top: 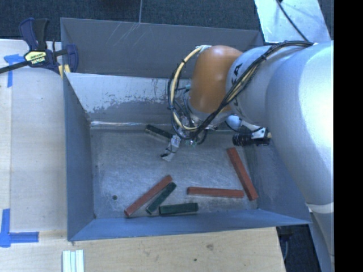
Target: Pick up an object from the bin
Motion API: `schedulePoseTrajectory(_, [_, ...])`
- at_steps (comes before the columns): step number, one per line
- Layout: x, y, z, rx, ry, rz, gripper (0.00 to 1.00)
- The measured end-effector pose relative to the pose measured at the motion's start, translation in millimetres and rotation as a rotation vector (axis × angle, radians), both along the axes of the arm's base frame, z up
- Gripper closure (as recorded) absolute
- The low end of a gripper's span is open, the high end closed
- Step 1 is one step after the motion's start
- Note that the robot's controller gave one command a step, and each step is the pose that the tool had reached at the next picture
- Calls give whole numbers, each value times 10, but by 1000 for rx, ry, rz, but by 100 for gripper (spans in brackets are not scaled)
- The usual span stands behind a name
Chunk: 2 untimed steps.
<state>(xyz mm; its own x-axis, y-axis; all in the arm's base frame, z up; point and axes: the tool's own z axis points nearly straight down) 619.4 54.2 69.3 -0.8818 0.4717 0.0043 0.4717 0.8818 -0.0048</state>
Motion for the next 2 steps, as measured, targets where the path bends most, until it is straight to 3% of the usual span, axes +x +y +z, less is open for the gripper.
schedulePoseTrajectory(1, [29,2,24,1,-11,1,100])
schedulePoseTrajectory(2, [-233,-222,1333,1,-17,64,100])
